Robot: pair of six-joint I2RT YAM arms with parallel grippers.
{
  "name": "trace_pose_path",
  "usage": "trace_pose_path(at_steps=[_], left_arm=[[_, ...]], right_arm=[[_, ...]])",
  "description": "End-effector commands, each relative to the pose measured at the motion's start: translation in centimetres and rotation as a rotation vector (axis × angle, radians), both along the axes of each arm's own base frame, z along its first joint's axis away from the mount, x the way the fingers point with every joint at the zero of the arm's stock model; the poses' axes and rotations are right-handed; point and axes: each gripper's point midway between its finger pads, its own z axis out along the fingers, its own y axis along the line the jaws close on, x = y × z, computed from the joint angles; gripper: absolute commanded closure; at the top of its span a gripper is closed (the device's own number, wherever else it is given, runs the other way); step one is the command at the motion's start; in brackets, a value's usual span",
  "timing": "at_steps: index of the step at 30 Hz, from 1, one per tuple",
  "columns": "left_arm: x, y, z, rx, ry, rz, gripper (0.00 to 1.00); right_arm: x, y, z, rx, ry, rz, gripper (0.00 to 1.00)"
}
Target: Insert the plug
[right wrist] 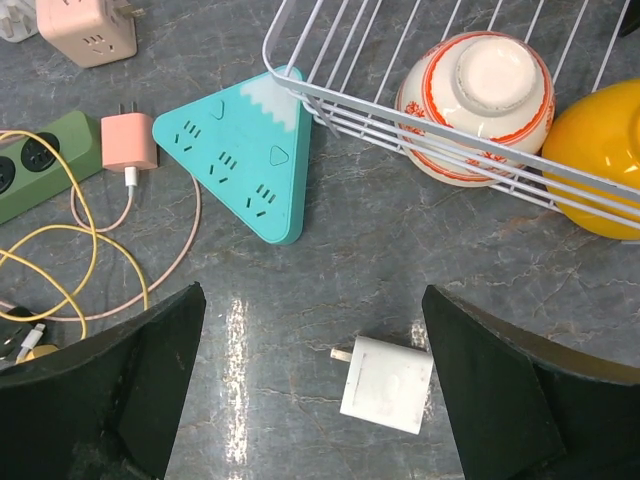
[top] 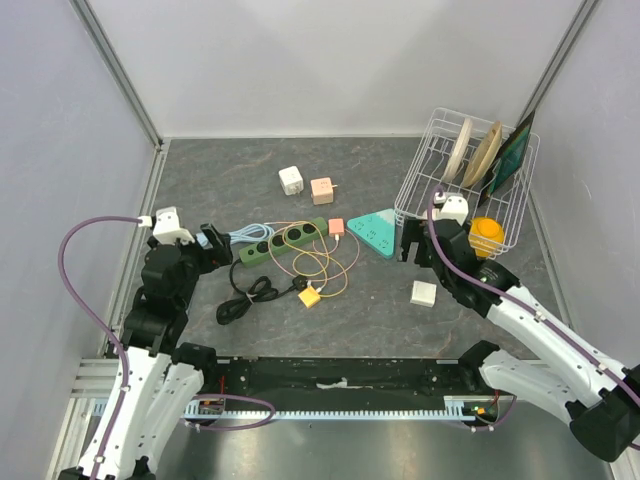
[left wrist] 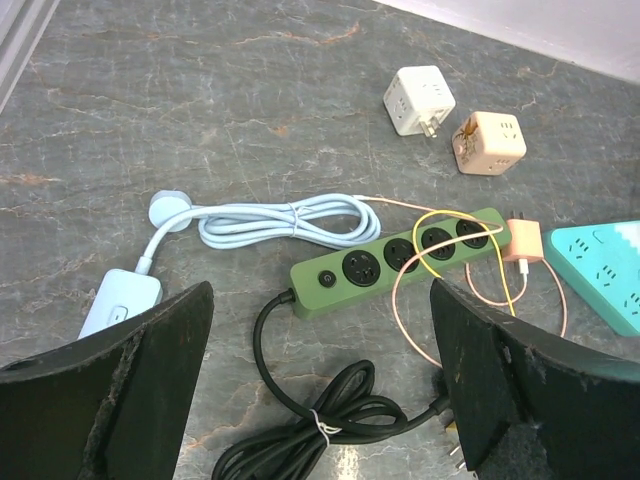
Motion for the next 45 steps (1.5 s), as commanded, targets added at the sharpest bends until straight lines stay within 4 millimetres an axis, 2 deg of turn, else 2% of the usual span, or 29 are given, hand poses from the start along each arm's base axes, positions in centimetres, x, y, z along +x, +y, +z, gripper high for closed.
trace_pose_path(at_steps=[1,6,10,15,18,20,21,22,24,25,26,27,28,29,30,31,32,33,34,35,37,41,43,45], left_arm=[[0.6,-0.3,1.0,0.019,-0.046,-0.030,0.05],[0.9,-0.8,0.7,0.016,-0.033,-0.055,0.05],[1.0,-1.2,0.6,0.013,-0.025,-0.076,0.05],[1.3,-1.9,0.0,0.008,-0.001,-0.112,0.05],[1.4,-2.3,-0.3,0.007,0.014,-0.129,0.05],[1.5,-2.4,-0.5,0.008,0.024,-0.135,0.05],[1.6,-2.4,-0.5,0.008,0.027,-0.138,0.05],[1.6,-2.5,-0.5,0.008,0.028,-0.138,0.05],[1.7,-2.6,-0.8,0.011,0.039,-0.148,0.05],[1.7,-2.7,-0.7,0.008,0.038,-0.152,0.05],[1.7,-2.8,-0.7,0.007,0.041,-0.156,0.05],[1.8,-2.8,-0.9,0.007,0.049,-0.158,0.05],[1.8,-2.9,-0.9,0.008,0.049,-0.160,0.05],[1.8,-2.9,-0.9,0.008,0.047,-0.160,0.05],[1.8,-2.9,-0.8,0.009,0.046,-0.162,0.05],[1.8,-2.9,-0.9,0.010,0.047,-0.164,0.05],[1.8,-2.9,-0.8,0.010,0.044,-0.164,0.05],[1.8,-2.9,-0.8,0.010,0.044,-0.165,0.05],[1.7,-2.9,-0.7,0.009,0.041,-0.165,0.05],[1.7,-3.0,-0.7,0.008,0.040,-0.168,0.05],[1.7,-3.0,-0.7,0.009,0.040,-0.170,0.05],[1.7,-3.1,-0.6,0.007,0.037,-0.176,0.05],[1.6,-3.1,-0.5,0.006,0.035,-0.179,0.05],[1.6,-3.2,-0.5,0.005,0.032,-0.182,0.05]], right_arm=[[0.7,0.9,0.3,0.028,-0.023,0.018,0.02],[1.5,2.3,-0.3,0.010,-0.012,0.089,0.02],[2.2,5.3,-1.0,0.017,-0.001,0.239,0.02],[4.1,8.1,-1.6,0.026,0.012,0.319,0.02],[4.9,9.4,-2.6,0.013,0.032,0.364,0.02],[5.6,9.9,-4.0,-0.015,0.055,0.384,0.02],[6.2,10.3,-3.7,-0.022,0.048,0.396,0.02],[6.7,10.6,-4.6,-0.041,0.063,0.398,0.02],[8.2,10.8,-4.1,-0.078,0.032,0.390,0.02],[9.1,11.0,-4.9,-0.097,0.036,0.386,0.02],[10.1,11.5,-4.1,-0.112,0.009,0.391,0.02],[10.8,11.7,-4.2,-0.125,0.005,0.387,0.02],[11.8,11.9,-5.6,-0.156,0.024,0.376,0.02],[13.0,12.5,-4.7,-0.165,0.001,0.376,0.02],[13.7,12.7,-4.9,-0.174,0.001,0.371,0.02],[14.4,13.1,-6.8,-0.191,0.036,0.381,0.02],[15.5,13.9,-6.0,-0.184,0.017,0.390,0.02],[16.1,14.1,-6.3,-0.197,0.019,0.406,0.02],[16.4,14.6,-7.8,-0.208,0.045,0.432,0.02],[17.1,15.3,-7.5,-0.205,0.034,0.448,0.02],[17.5,15.6,-9.0,-0.217,0.058,0.485,0.02],[17.7,16.7,-10.2,-0.196,0.093,0.573,0.02],[16.9,17.0,-11.3,-0.206,0.134,0.637,0.02],[15.7,18.0,-11.5,-0.165,0.162,0.702,0.02]])
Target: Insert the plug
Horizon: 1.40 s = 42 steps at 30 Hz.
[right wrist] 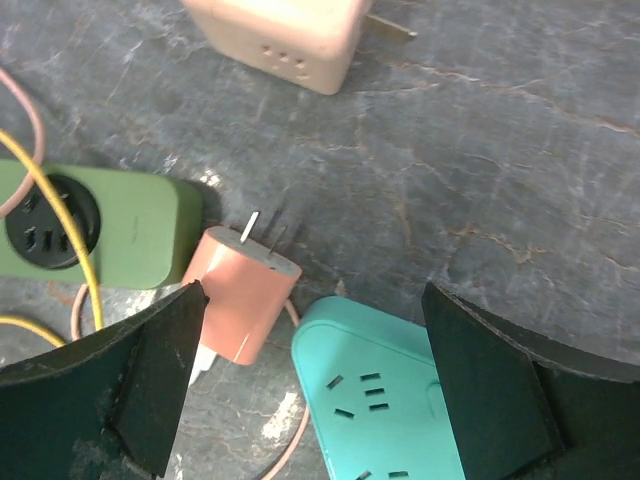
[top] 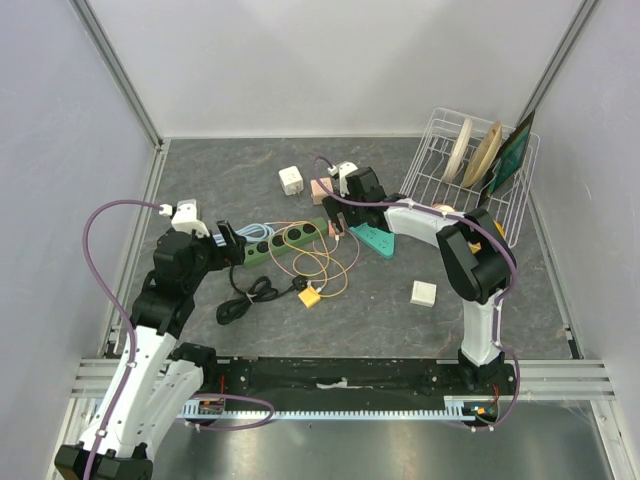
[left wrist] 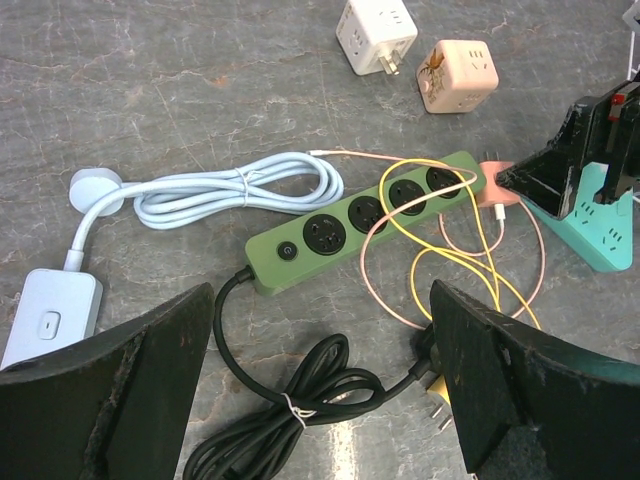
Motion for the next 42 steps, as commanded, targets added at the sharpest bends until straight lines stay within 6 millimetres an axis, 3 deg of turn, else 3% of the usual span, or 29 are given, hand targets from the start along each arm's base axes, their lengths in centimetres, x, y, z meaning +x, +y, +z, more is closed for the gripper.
trace_pose_path(at_steps=[1,6,7,8,10,11,14,16,19,20,23,29,38,42], left_arm=[[0.4,-0.2,2.0,0.019,-0.077,-0.031,0.05],[0.3,-0.1,2.3,0.018,-0.088,-0.027,0.05],[0.2,-0.1,2.3,0.019,-0.088,-0.029,0.05],[0.2,-0.2,2.2,0.017,-0.085,-0.032,0.05],[0.2,-0.2,2.3,0.016,-0.089,-0.035,0.05],[0.2,-0.2,2.3,0.014,-0.088,-0.034,0.05],[0.2,-0.3,2.3,0.014,-0.088,-0.039,0.05],[0.2,-0.3,2.3,0.012,-0.086,-0.041,0.05],[0.2,-0.4,2.0,0.013,-0.078,-0.044,0.05],[0.2,-0.4,2.1,0.012,-0.080,-0.044,0.05],[0.3,-0.4,2.1,0.012,-0.078,-0.046,0.05],[0.3,-0.4,2.0,0.013,-0.075,-0.046,0.05],[0.3,-0.5,2.0,0.014,-0.075,-0.050,0.05],[0.3,-0.5,2.0,0.014,-0.075,-0.051,0.05]], right_arm=[[-1.7,2.4,0.8,0.056,0.065,0.166,0.02],[-7.3,2.5,-1.1,0.063,0.177,0.233,0.02],[-8.3,2.6,-0.3,0.086,0.184,0.228,0.02],[-10.2,2.7,-1.1,0.083,0.223,0.236,0.02],[-12.1,2.7,-0.3,0.093,0.230,0.246,0.02],[-13.6,2.5,-1.0,0.080,0.256,0.254,0.02],[-15.5,1.9,-0.1,0.084,0.266,0.255,0.02],[-15.3,1.5,2.2,0.113,0.213,0.223,0.02],[-13.2,-0.7,4.9,0.099,0.070,0.060,0.02],[-11.7,-3.0,5.3,0.039,-0.005,-0.065,0.02],[-9.9,-5.7,6.5,0.000,-0.105,-0.243,0.02],[-7.3,-9.5,4.1,-0.032,-0.114,-0.501,0.02],[-6.3,-10.2,1.1,0.012,-0.054,-0.538,0.02],[-6.8,-8.9,-0.9,0.009,0.015,-0.442,0.02]])
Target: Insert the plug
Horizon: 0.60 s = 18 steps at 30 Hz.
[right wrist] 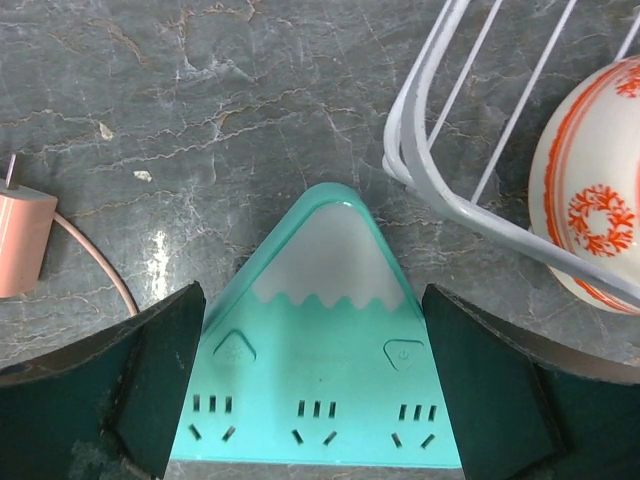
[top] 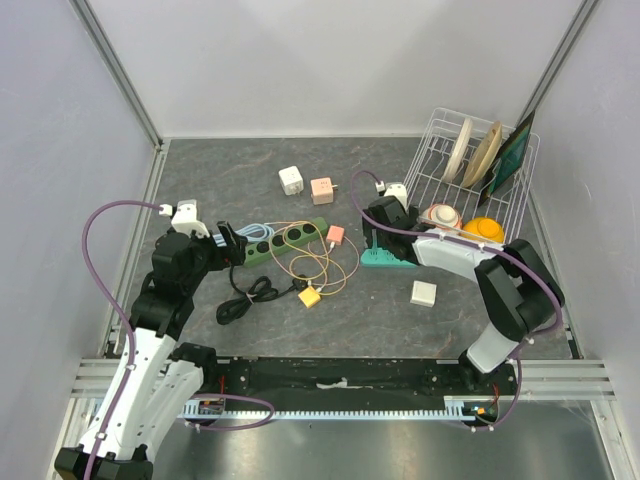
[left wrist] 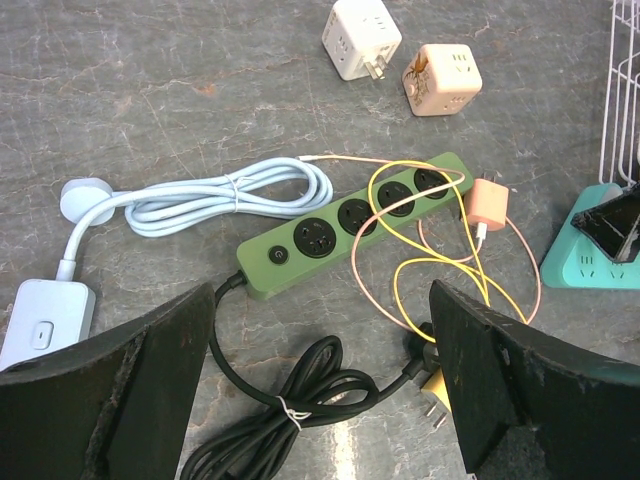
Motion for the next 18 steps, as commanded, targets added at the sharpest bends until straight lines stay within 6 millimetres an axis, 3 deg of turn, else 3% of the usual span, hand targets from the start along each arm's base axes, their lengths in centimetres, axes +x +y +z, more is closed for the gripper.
trace_pose_path(at_steps=[1,6,9,14,17,18], left_arm=[[0.4,-0.1,1.5,0.019,-0.055,-0.023,0.06],[0.4,-0.1,1.5,0.020,-0.055,-0.025,0.06],[0.4,-0.1,1.4,0.021,-0.054,-0.024,0.06],[0.4,-1.1,1.2,0.003,-0.047,-0.077,0.06],[0.9,-2.0,0.9,-0.025,-0.019,-0.107,0.06],[1.1,-2.2,0.9,-0.035,-0.011,-0.111,0.06]], right_arm=[[0.1,2.1,-1.4,0.057,0.038,0.107,0.02],[-2.4,6.2,-2.9,0.161,0.157,0.321,0.02],[-3.5,7.6,-2.5,0.128,0.165,0.401,0.02],[-5.0,9.2,-1.4,0.085,0.170,0.549,0.02],[-4.9,9.0,0.3,0.080,0.133,0.553,0.02],[-4.7,9.0,1.7,0.091,0.096,0.545,0.02]])
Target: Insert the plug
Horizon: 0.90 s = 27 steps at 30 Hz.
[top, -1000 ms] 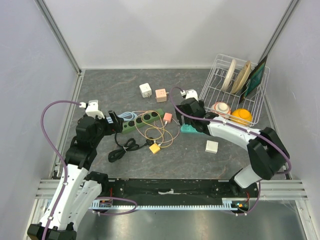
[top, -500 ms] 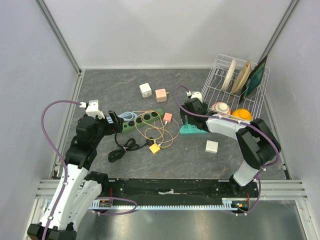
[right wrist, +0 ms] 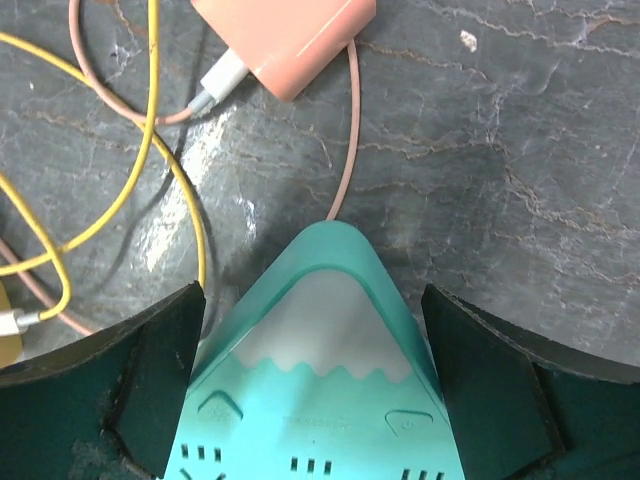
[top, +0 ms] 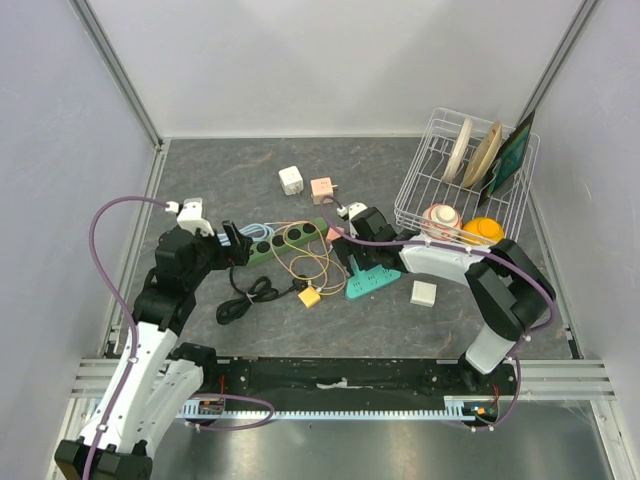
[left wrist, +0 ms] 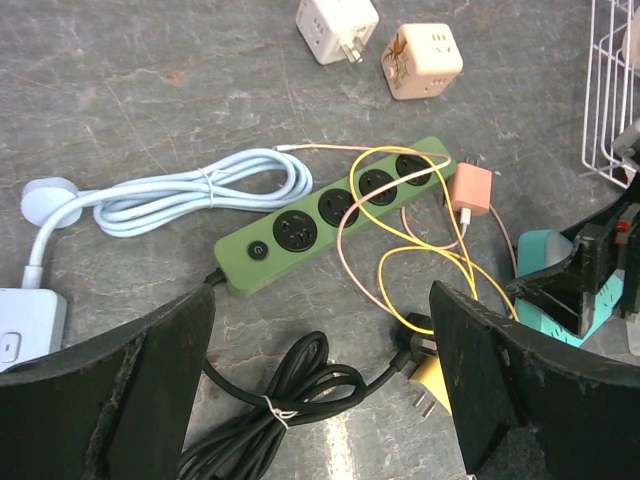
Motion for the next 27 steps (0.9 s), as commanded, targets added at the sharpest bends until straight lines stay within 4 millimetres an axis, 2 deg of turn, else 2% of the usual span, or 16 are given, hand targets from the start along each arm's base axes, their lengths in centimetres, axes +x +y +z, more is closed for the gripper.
trace_pose_path(at_steps=[1,3,4,6,10,12,13,14,15,17,18,19,21,22,23,27], left_arm=[[1.3,-1.7,0.4,-0.033,0.014,-0.076,0.06],[2.2,-2.1,0.6,-0.055,0.043,-0.073,0.06],[3.1,-2.4,-0.4,-0.058,0.092,-0.068,0.05],[4.8,-3.0,0.8,-0.086,0.107,-0.061,0.05],[9.4,-3.6,0.1,-0.091,0.192,0.015,0.05],[12.0,-4.9,-0.5,-0.080,0.233,0.034,0.05],[13.1,-4.7,-0.8,-0.054,0.234,0.074,0.05],[14.4,-5.7,0.6,-0.051,0.206,0.072,0.05],[15.7,-6.2,-1.5,-0.018,0.258,0.086,0.04],[18.0,-7.7,-0.3,-0.010,0.230,0.094,0.04],[18.9,-8.2,-2.0,0.005,0.264,0.102,0.04],[19.8,-8.7,-2.4,0.009,0.268,0.108,0.04],[21.8,-9.3,-1.5,0.028,0.233,0.145,0.04],[22.9,-8.8,-3.5,0.082,0.247,0.205,0.04],[23.9,-9.5,-2.6,0.088,0.216,0.217,0.04],[27.0,-10.6,-4.6,0.129,0.217,0.252,0.04]], right_arm=[[1.1,0.9,5.4,0.064,-0.108,0.033,0.02],[2.0,0.3,7.7,0.080,-0.171,-0.023,0.02],[2.3,0.0,8.5,0.084,-0.194,-0.044,0.02],[3.2,-1.4,10.3,0.066,-0.267,-0.132,0.02],[3.5,-4.0,11.6,0.048,-0.343,-0.261,0.02],[3.4,-4.7,12.4,0.074,-0.368,-0.312,0.02],[3.1,-4.9,12.1,0.078,-0.363,-0.318,0.02],[2.9,-5.0,12.1,0.088,-0.365,-0.326,0.02],[2.8,-5.0,12.5,0.106,-0.374,-0.328,0.02],[2.5,-5.2,12.0,0.108,-0.370,-0.330,0.02],[2.5,-5.3,12.1,0.113,-0.372,-0.336,0.02],[2.3,-5.3,11.8,0.112,-0.367,-0.330,0.02],[2.3,-5.2,11.6,0.117,-0.363,-0.328,0.02],[2.1,-5.2,11.2,0.117,-0.357,-0.323,0.02],[2.1,-5.2,11.0,0.117,-0.360,-0.323,0.02],[2.2,-5.2,9.9,0.112,-0.357,-0.326,0.02]])
